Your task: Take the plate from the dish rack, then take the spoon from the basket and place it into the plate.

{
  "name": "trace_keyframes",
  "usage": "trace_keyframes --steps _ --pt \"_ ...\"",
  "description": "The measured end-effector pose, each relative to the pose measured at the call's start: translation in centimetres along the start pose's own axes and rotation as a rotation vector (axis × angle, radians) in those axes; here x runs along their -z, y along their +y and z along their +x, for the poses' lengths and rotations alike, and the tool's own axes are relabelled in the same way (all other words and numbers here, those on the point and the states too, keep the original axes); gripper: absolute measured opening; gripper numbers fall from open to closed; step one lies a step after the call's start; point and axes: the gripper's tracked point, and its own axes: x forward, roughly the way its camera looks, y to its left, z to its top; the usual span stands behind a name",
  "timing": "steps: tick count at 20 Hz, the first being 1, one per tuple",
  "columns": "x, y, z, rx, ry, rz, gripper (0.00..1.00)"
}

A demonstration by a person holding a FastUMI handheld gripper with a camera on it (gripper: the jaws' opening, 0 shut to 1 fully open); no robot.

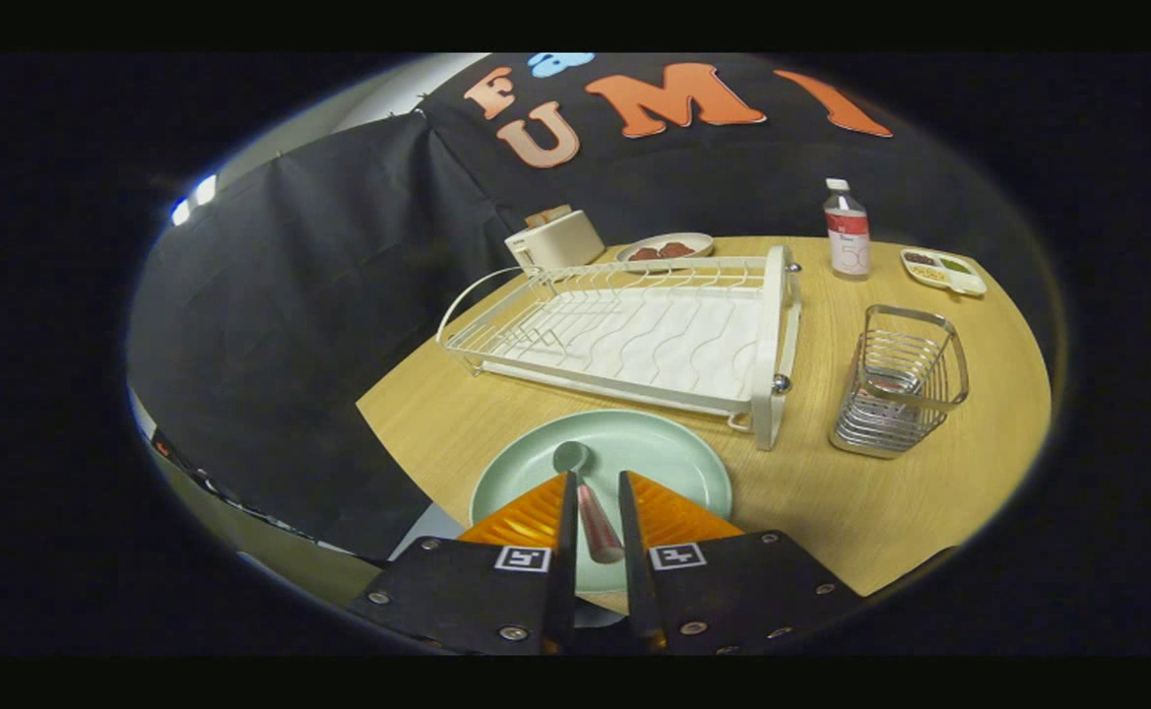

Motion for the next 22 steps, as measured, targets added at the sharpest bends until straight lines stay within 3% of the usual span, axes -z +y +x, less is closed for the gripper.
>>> trace_keyframes --steps 5,13,18,22 --pt "-2.3 -0.9 -1.6 0.05 -0.065 0.043 0.25" --pt "-11.7 -2.1 -7.6 0.159 -0.287 0.009 0.59" --pt "-16.8 -3.9 -10.5 0.339 -0.421 -0.111 0.86" --pt "-20.4 -3.6 -12.3 0.405 -0.513 -0.16 0.91"
